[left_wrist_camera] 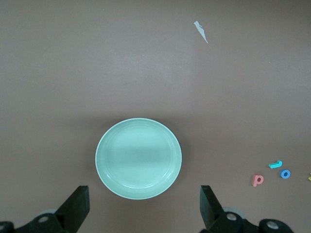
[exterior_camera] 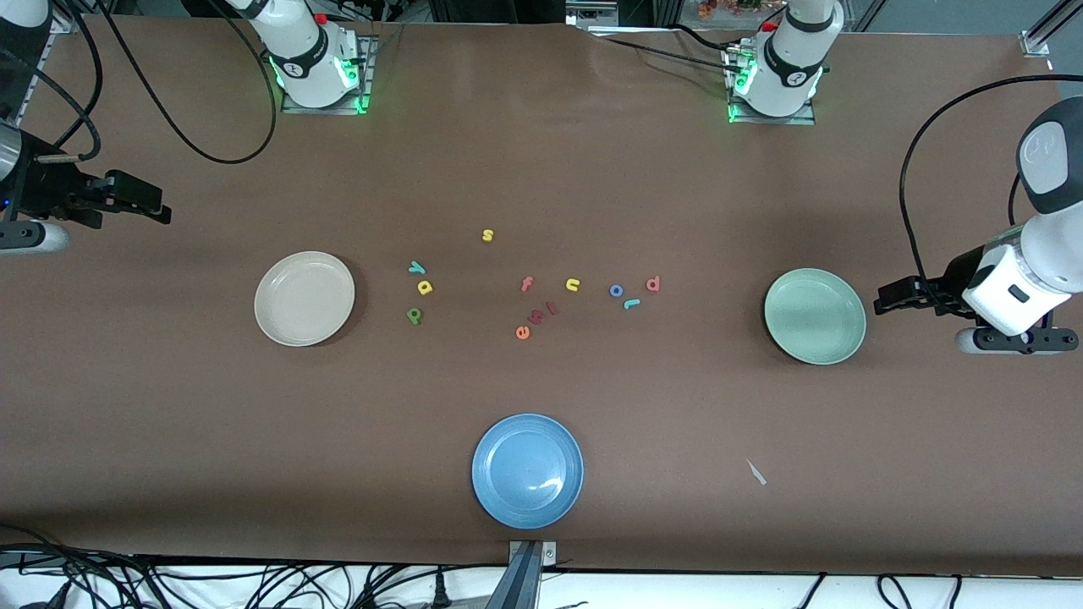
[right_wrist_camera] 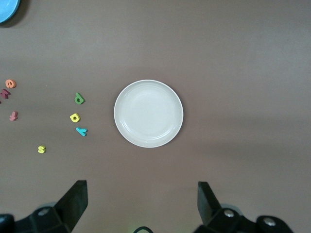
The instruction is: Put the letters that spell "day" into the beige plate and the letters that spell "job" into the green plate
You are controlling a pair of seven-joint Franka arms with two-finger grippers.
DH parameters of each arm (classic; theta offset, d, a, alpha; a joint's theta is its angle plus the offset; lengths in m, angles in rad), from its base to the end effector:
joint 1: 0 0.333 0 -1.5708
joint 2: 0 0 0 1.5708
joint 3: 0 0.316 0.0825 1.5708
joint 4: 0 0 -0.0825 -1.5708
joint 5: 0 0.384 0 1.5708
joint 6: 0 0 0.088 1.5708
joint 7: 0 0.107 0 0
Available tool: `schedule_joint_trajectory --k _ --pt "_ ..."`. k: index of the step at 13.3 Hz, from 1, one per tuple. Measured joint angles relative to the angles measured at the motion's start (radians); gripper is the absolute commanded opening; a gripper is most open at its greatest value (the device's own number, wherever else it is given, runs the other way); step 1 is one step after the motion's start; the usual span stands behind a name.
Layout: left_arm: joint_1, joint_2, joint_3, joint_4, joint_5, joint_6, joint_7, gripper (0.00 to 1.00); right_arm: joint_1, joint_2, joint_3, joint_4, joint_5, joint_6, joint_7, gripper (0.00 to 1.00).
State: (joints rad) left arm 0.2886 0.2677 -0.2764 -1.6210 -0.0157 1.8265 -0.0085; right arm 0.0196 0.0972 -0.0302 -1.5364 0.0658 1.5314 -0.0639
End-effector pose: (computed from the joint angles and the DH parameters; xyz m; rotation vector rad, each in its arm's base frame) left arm 0.6333 0.0222 0.4679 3.0525 0.0497 -0.0795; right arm 0.5779 0.0019 0.5826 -3.0701 -0.0806 0.1533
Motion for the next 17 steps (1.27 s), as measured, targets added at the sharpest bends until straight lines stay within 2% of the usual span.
schedule_joint_trajectory --k 7,17 --pt "0.0 0.002 0.0 0.0 0.0 0.0 0.0 1.0 0.022 0.001 0.005 0.0 -0.046 0.0 0.0 1.0" --pt "0.0 0.003 0.0 0.0 0.0 0.0 0.0 1.0 0.026 0.006 0.005 0.0 -0.048 -0.003 0.0 1.0"
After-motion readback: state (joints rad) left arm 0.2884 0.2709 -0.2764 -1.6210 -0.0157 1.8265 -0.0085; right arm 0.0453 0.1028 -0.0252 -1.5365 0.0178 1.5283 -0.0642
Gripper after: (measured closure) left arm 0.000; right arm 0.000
